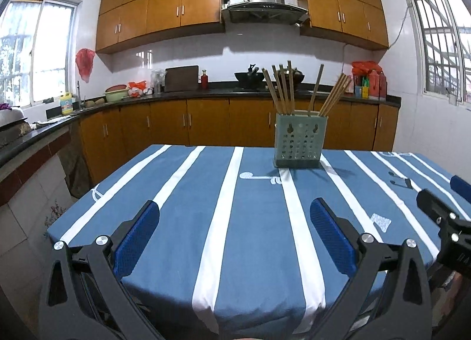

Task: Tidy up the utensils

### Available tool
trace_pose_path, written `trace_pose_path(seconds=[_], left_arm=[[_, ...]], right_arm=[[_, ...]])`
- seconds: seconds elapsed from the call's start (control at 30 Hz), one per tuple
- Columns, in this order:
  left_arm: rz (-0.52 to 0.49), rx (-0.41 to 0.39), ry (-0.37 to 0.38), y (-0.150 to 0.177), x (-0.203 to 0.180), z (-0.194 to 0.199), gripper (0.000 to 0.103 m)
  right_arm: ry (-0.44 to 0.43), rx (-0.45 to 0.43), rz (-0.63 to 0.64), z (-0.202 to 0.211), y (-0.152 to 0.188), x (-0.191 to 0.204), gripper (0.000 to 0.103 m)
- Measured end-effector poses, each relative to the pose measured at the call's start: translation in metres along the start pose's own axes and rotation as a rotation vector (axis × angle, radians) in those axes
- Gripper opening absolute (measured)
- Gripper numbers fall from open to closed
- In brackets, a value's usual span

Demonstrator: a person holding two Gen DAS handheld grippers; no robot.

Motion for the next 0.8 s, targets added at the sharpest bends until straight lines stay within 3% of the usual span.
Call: trace_pose_path(seconds=[0.8], left_arm=[[-0.003, 0.014, 0.000, 0.0096, -0.0029, 0.0009, 0.101]], right_arm=[[-0.001, 0.021, -0.011, -0.0011, 0.0078, -0.0017, 0.099]])
Point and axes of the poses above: each gripper's, at about its wrist camera, not at the fingertips, and z roughly against the way its jaws point, x to its left, y to its underside, the point moved 6 cm from there along -z, roughly the way its jaws point, and after that the axes turned 4 degrees about -y, right-handed, at the moved point
